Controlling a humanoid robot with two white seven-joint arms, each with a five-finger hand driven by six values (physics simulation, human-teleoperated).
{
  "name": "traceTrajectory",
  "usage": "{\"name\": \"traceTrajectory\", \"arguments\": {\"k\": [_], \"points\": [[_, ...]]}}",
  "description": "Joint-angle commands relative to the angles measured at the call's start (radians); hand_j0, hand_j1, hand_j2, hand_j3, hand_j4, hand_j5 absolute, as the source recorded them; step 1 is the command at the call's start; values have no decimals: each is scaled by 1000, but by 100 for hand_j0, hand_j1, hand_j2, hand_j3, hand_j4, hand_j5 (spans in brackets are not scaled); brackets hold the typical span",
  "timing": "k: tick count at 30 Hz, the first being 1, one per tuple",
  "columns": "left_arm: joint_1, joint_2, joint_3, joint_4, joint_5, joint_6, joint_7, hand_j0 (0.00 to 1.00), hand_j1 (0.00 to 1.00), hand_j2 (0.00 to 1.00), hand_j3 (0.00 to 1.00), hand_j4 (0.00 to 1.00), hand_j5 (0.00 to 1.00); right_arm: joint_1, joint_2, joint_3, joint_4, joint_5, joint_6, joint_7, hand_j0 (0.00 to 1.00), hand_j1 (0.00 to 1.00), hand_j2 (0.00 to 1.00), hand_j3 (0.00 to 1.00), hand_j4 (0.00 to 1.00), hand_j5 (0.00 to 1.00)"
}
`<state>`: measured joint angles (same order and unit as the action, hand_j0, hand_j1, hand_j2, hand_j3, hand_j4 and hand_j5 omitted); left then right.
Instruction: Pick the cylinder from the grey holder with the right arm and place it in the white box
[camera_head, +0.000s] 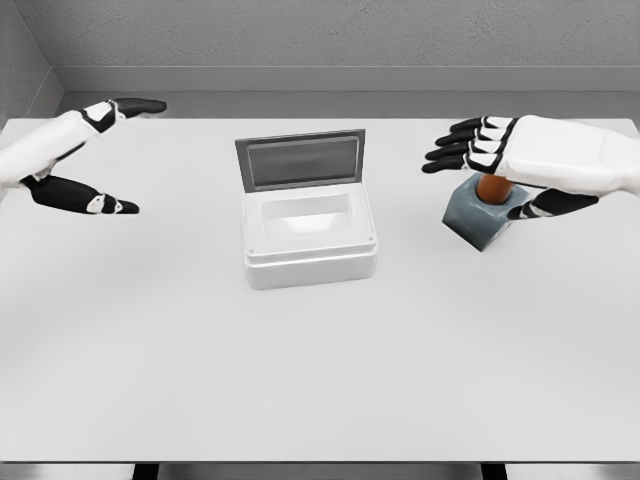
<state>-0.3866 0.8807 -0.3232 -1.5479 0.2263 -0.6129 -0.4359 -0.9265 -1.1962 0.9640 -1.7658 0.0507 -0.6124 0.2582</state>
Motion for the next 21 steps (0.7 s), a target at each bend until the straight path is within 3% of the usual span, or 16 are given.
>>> {"name": "traceTrajectory", "arguments": {"k": [1,7,10,11,12,13,14,17,18,21], "points": [[0,1,1,6,50,2,-18,100,100,100,100,100,100,0,-3,1,0,12,2,-2,100,100,100,100,100,100],[2,1,4,20,41,2,-14,100,100,100,100,100,100,-8,1,-10,5,14,2,-4,100,100,100,100,100,100],[0,3,6,43,42,2,-14,100,100,100,100,100,100,-74,9,-19,22,127,2,3,100,100,100,100,100,100],[-3,1,10,43,44,2,-14,100,100,100,100,100,100,-78,21,-19,23,153,2,52,100,100,100,100,100,100],[-3,1,15,38,44,2,-14,100,100,100,100,100,100,-98,64,-19,39,149,2,179,100,100,100,100,100,100],[3,1,15,42,50,2,-12,100,100,100,100,100,100,-113,115,-18,71,123,2,303,100,100,100,100,100,100],[2,-12,13,45,67,2,-10,100,100,100,100,100,100,-136,165,-16,120,43,2,353,100,100,100,100,100,100],[6,-13,-4,32,284,44,-12,100,100,100,100,100,100,-176,195,-14,198,43,2,353,100,100,100,100,100,100],[2,-14,-11,14,401,171,-15,100,100,100,100,100,100,-183,191,-13,201,96,2,353,100,100,100,100,100,100],[-15,-43,-11,-6,584,395,-15,100,100,100,100,100,100,-216,153,-5,241,116,2,353,100,100,100,100,100,100]]}}
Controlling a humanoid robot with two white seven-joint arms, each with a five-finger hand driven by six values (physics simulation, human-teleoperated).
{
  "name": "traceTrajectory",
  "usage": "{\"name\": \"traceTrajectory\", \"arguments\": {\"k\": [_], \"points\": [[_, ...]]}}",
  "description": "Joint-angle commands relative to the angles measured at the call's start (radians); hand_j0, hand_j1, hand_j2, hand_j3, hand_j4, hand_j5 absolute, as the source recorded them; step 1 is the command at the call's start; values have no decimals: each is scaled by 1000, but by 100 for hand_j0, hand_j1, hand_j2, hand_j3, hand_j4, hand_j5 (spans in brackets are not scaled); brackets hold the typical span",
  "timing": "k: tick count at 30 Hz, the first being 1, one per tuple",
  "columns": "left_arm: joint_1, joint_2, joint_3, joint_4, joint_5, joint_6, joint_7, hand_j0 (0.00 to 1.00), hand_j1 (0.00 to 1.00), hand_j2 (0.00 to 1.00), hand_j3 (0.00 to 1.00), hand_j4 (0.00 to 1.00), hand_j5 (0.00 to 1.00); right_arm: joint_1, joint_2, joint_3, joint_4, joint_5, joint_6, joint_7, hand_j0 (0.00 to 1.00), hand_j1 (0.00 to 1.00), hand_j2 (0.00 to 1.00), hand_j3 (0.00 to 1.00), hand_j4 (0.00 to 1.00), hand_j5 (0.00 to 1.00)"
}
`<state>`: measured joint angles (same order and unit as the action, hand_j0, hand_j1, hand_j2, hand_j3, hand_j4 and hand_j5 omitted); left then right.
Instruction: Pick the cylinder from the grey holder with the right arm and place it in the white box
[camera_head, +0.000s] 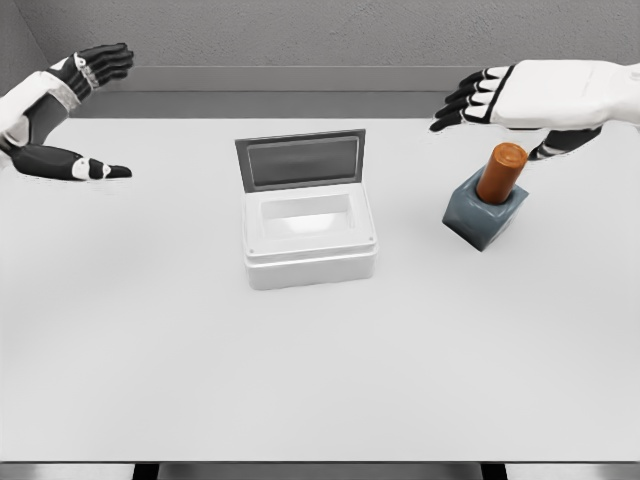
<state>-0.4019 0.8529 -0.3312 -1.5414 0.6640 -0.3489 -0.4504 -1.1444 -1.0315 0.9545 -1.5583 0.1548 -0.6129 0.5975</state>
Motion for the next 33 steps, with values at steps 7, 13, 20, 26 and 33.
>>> {"name": "traceTrajectory", "arguments": {"k": [7,13,20,26,33], "points": [[-8,-61,-37,-9,264,261,-1,100,100,100,100,100,100,0,14,36,46,170,2,13,100,100,100,100,100,100],[-5,-68,-92,12,253,301,4,100,100,100,100,100,100,2,97,93,130,298,2,13,100,100,100,100,100,100],[-72,-187,-121,153,256,320,6,100,100,100,100,100,100,2,133,109,169,341,2,13,100,100,100,100,100,100],[-106,-227,-147,208,255,320,6,100,100,100,100,100,100,2,180,109,245,376,2,13,99,99,99,99,99,99],[-106,-245,-160,184,259,320,6,100,100,100,100,100,100,5,183,116,248,378,2,13,99,99,99,99,99,99]]}}
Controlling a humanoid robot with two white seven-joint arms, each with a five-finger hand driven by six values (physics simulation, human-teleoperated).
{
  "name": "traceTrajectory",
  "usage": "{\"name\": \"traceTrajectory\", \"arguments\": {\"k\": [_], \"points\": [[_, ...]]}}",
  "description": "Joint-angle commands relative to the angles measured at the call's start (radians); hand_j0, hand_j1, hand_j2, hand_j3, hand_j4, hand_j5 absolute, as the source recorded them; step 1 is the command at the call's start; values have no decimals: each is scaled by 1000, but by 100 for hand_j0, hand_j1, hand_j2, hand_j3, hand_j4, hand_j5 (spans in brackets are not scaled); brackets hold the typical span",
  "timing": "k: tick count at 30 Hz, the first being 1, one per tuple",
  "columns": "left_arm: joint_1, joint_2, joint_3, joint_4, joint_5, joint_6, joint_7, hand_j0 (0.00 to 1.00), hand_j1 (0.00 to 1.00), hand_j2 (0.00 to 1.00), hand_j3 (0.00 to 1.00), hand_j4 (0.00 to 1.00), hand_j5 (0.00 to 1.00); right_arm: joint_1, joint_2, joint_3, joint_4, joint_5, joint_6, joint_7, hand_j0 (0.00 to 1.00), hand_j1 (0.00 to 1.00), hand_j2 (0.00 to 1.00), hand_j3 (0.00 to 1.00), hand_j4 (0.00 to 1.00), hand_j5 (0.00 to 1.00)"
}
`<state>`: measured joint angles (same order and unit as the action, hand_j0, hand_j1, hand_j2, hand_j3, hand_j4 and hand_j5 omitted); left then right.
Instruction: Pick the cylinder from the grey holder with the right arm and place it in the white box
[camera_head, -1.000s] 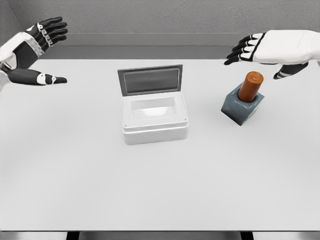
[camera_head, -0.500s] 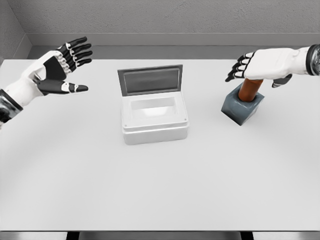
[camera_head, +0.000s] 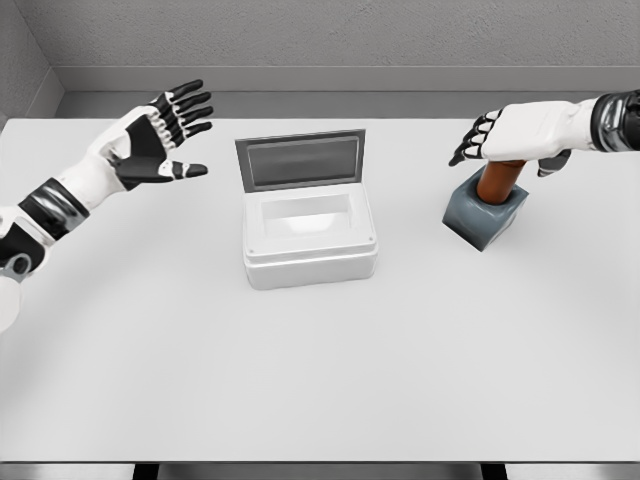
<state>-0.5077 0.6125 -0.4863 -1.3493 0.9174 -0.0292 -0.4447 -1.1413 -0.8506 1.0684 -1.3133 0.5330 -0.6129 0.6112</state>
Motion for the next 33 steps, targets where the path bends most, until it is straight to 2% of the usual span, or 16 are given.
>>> {"name": "traceTrajectory", "arguments": {"k": [1,8,9,13,15,16,21,27,33], "points": [[0,-5,-6,-10,5,0,0,100,100,100,100,100,100,-2,4,12,5,-1,2,0,99,99,99,99,99,99],[0,-5,-6,-8,3,0,0,100,100,100,100,100,100,-2,24,31,11,4,2,0,97,97,97,97,97,97],[-2,-5,-6,-8,3,0,0,100,100,100,100,100,100,-2,25,36,11,4,2,0,95,95,95,95,95,95],[0,-5,-6,-8,3,0,0,100,100,100,100,100,100,-3,25,38,8,5,2,0,68,68,68,68,68,68],[-2,-5,-6,-8,3,0,0,100,100,100,100,100,100,-3,25,38,9,5,2,0,67,67,67,67,67,67],[-3,-5,-6,-8,3,0,0,100,100,100,100,100,100,-3,25,38,9,5,2,0,61,61,61,61,61,61],[-3,-5,-6,-10,1,0,0,100,100,100,100,100,100,-3,24,38,11,7,2,0,60,60,60,60,60,60],[-8,-5,-6,-8,1,0,0,100,100,100,100,100,100,-3,22,36,9,7,2,0,49,49,49,49,49,49],[-9,-5,-6,-8,1,0,0,100,100,100,100,100,100,-5,21,30,0,5,2,0,46,46,46,46,46,46]]}}
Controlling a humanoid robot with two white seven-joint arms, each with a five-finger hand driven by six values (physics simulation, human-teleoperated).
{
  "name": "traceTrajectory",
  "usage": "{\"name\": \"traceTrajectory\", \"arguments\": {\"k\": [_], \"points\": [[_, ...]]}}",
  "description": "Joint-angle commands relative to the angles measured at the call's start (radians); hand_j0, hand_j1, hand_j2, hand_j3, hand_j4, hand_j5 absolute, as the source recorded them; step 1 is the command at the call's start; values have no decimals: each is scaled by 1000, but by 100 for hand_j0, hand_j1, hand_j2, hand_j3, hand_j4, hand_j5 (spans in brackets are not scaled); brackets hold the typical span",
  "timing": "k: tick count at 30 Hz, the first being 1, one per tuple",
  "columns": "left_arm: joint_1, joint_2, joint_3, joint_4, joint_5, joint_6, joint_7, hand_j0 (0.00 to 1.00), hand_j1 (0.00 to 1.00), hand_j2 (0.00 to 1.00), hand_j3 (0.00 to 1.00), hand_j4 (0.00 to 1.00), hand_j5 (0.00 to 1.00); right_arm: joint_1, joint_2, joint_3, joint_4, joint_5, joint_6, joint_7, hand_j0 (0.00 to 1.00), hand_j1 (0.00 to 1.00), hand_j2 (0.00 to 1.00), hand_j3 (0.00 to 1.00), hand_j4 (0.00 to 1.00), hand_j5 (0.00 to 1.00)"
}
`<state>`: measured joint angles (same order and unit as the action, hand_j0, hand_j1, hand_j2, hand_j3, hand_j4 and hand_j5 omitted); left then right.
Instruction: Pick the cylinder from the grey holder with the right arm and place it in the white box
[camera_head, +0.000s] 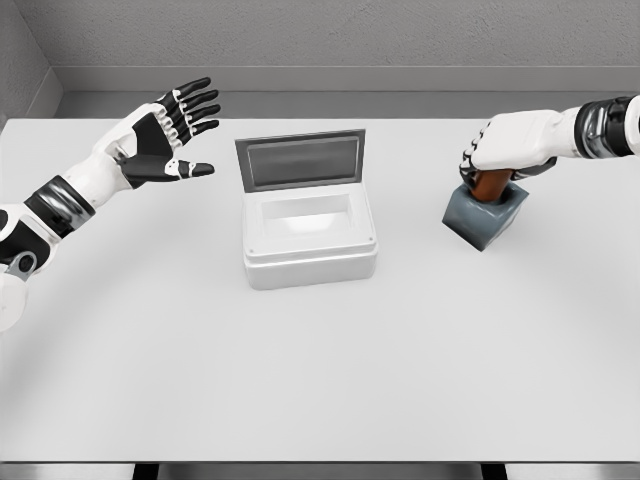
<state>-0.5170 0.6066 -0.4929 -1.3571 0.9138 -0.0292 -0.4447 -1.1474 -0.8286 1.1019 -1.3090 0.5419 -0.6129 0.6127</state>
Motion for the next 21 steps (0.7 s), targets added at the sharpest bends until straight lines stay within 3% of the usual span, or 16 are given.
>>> {"name": "traceTrajectory", "arguments": {"k": [1,6,9,13,21], "points": [[0,1,1,0,5,0,0,100,100,100,100,100,100,0,-3,-5,-7,-4,2,-2,46,46,46,46,46,46],[0,1,1,0,5,0,0,100,100,100,100,100,100,-23,-14,-8,-10,-8,2,-2,46,46,46,46,46,46],[0,1,1,-2,5,-1,0,100,100,100,100,100,100,-26,-46,-8,-61,-10,2,-2,46,46,46,46,46,46],[-2,1,1,-2,5,-1,0,100,100,100,100,100,100,-28,-49,-8,-68,-10,2,-2,45,45,45,45,45,45],[-2,1,1,-2,5,-1,0,100,100,100,100,100,100,-51,-43,-8,-180,-10,2,-2,45,45,45,45,45,45]]}}
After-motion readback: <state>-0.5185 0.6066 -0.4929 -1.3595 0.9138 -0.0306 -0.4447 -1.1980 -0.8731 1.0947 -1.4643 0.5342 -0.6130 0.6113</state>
